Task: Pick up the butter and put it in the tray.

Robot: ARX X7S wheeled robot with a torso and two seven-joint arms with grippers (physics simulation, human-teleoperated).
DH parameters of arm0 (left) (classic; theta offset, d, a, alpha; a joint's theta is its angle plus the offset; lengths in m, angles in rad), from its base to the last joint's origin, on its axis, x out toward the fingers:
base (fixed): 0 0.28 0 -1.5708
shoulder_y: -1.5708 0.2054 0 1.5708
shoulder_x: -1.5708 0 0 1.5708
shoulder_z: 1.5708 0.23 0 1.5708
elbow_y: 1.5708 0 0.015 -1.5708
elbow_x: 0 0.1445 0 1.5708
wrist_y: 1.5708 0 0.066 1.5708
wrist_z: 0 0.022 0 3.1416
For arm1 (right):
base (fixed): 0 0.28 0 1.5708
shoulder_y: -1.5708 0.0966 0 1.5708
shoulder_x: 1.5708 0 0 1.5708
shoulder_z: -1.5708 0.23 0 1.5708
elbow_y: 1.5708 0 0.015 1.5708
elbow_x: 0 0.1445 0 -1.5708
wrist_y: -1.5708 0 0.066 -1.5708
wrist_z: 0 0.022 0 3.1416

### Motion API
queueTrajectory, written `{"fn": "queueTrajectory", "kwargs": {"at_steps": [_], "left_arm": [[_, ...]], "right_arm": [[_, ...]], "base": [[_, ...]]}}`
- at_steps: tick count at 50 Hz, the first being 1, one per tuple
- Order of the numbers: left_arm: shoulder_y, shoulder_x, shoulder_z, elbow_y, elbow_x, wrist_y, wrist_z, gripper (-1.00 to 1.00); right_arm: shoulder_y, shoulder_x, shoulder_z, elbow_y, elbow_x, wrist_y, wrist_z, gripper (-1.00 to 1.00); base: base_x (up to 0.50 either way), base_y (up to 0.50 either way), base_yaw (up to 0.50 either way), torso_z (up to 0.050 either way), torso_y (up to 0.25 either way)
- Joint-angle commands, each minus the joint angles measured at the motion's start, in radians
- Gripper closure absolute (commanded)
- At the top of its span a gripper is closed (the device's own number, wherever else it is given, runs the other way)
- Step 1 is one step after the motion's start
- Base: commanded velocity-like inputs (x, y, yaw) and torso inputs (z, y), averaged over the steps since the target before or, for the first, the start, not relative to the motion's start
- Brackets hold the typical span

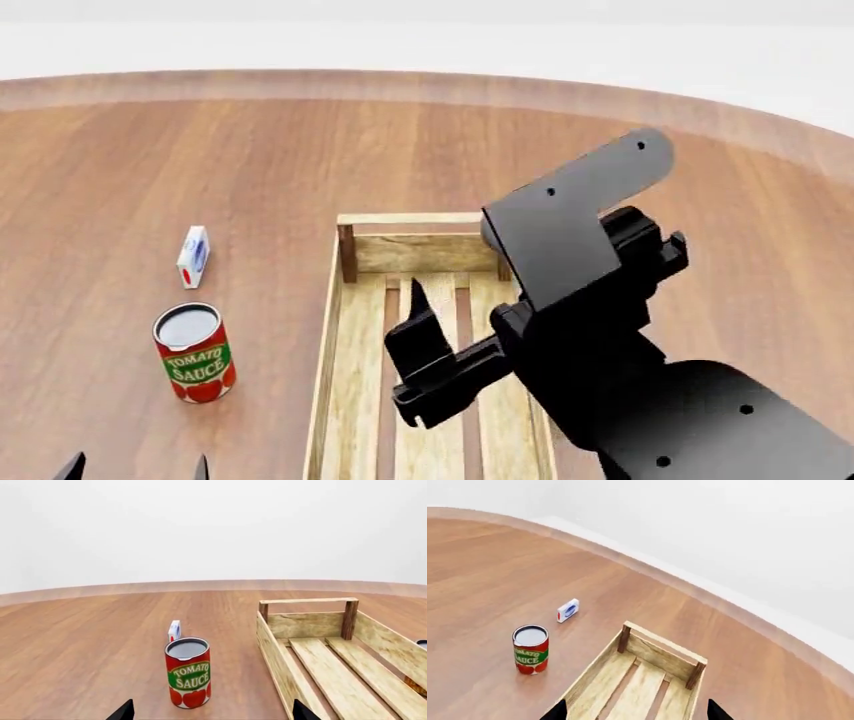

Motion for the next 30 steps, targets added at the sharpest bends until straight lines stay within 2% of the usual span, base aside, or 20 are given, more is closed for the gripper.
{"fn": "queueTrajectory", "kwargs": {"at_steps": [1,4,10,16,22,24,30], "left_arm": [[-0.006,-0.004,0.007,-0.007,-0.005,0.0,-0.006,-1.0],[-0.003,-0.005,0.009,-0.007,-0.005,0.002,-0.008,-1.0],[-0.007,-0.006,0.012,-0.012,-0.009,0.003,-0.011,-1.0],[-0.004,-0.007,0.017,-0.018,-0.009,0.009,-0.014,-1.0],[-0.004,-0.01,0.019,-0.021,-0.012,0.015,-0.017,-1.0],[-0.005,-0.011,0.019,-0.022,-0.014,0.015,-0.017,-1.0],[-0.006,-0.013,0.022,-0.025,-0.017,0.017,-0.02,-1.0]], "right_arm": [[0.222,0.108,-0.181,0.108,0.091,0.128,-0.187,-1.0],[0.254,0.144,-0.286,0.13,0.073,0.093,-0.244,-1.0],[0.28,0.213,-0.412,0.105,0.044,0.015,-0.326,-1.0],[0.349,0.259,-0.537,0.098,0.027,0.028,-0.407,-1.0],[0.391,0.274,-0.586,0.077,0.023,0.015,-0.446,-1.0],[0.385,0.275,-0.565,0.071,0.028,-0.004,-0.443,-1.0],[0.402,0.276,-0.582,0.071,0.062,0.064,-0.462,-1.0]], "base": [[0.0,0.0,0.0,0.0,0.0],[0.0,0.0,0.0,0.0,0.0],[0.0,0.0,0.0,0.0,0.0],[0.0,0.0,0.0,0.0,0.0],[0.0,0.0,0.0,0.0,0.0],[0.0,0.0,0.0,0.0,0.0],[0.0,0.0,0.0,0.0,0.0]]}}
